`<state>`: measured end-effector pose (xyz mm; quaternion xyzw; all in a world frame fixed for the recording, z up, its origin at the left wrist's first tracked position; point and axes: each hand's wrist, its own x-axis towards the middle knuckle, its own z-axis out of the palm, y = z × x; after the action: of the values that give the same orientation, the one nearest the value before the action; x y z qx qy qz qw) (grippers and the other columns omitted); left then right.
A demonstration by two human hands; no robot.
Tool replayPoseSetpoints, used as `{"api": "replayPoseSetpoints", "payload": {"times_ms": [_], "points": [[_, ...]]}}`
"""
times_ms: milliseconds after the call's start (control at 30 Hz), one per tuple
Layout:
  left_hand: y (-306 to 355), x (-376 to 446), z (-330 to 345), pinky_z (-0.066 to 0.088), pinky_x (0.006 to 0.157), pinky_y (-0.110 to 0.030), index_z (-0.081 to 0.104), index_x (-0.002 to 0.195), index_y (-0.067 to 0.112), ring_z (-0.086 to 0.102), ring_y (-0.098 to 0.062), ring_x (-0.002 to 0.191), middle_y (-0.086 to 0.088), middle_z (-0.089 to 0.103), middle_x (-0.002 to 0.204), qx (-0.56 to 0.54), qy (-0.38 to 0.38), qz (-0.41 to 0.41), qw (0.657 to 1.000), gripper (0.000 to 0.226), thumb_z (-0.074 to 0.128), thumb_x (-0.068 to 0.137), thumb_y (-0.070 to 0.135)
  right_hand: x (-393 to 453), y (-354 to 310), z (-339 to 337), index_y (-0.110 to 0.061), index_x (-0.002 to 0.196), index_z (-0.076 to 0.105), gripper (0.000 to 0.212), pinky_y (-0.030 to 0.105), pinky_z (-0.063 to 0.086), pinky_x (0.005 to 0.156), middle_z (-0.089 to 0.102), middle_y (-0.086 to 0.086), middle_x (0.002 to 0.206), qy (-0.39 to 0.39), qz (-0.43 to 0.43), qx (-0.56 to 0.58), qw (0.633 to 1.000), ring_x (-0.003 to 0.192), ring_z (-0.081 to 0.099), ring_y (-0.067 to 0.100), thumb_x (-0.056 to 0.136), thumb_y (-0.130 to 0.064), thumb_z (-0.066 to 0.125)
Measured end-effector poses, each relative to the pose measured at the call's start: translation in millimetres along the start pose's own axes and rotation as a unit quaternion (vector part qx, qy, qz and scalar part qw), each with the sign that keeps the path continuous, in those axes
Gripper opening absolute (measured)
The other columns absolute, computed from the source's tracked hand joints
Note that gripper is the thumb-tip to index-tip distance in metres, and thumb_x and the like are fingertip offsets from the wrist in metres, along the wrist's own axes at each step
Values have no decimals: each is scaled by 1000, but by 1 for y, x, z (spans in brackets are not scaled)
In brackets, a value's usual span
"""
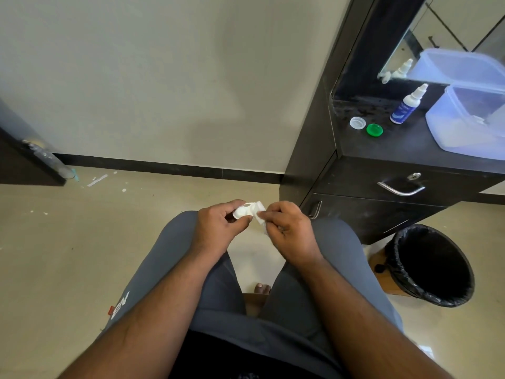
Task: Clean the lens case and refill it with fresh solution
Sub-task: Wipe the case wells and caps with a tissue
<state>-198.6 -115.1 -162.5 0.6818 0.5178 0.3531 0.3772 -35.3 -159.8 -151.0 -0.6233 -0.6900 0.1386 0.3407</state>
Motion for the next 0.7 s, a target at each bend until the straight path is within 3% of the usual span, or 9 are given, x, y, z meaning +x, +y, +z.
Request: {"api": "replayPoseSetpoints", "payload": {"times_ms": [133,267,367,567,633,700], "points": [[-1,-3,6,57,75,-38,73,110,19,67,-11,83,4,74,94,36,-57,28,997,32,77,78,19,4,11,-10,-4,101,73,22,19,46,72,58,-1,93,75,73,26,994,88,56,18,85,3,59],[0,-4,11,58,78,-35,71,113,17,68,-10,87,2,74,100,50,-74,59,994,37,79,77,18,2,12,-6,-7,94,75,21,15,37,70,64,5,89,6,29,-23,999,90,49,14,83,2,60],[1,-5,11,58,79,-29,70,115,15,68,-9,88,1,74,104,54,-65,72,994,39,79,77,19,3,11,-1,-10,92,75,19,18,38,71,65,3,90,-2,23,-30,999,93,45,12,84,-3,60],[1,-6,7,58,74,-32,72,112,16,68,-9,86,3,74,100,54,-52,77,994,34,77,79,21,2,13,2,-15,82,77,22,31,41,86,61,-2,109,-53,3,5,999,109,38,9,81,-13,54],[0,-4,6,58,74,-35,72,111,16,68,-10,85,2,74,99,52,-50,71,995,35,79,77,17,2,13,-3,-14,74,74,24,25,38,90,57,-7,111,-14,70,67,995,110,39,9,77,-11,50],[0,-4,5,58,73,-37,73,109,16,69,-12,83,3,75,96,49,-56,72,995,34,79,76,16,3,16,-12,-15,74,71,24,10,33,88,54,-9,112,52,151,126,979,111,40,10,81,-6,49]]}}
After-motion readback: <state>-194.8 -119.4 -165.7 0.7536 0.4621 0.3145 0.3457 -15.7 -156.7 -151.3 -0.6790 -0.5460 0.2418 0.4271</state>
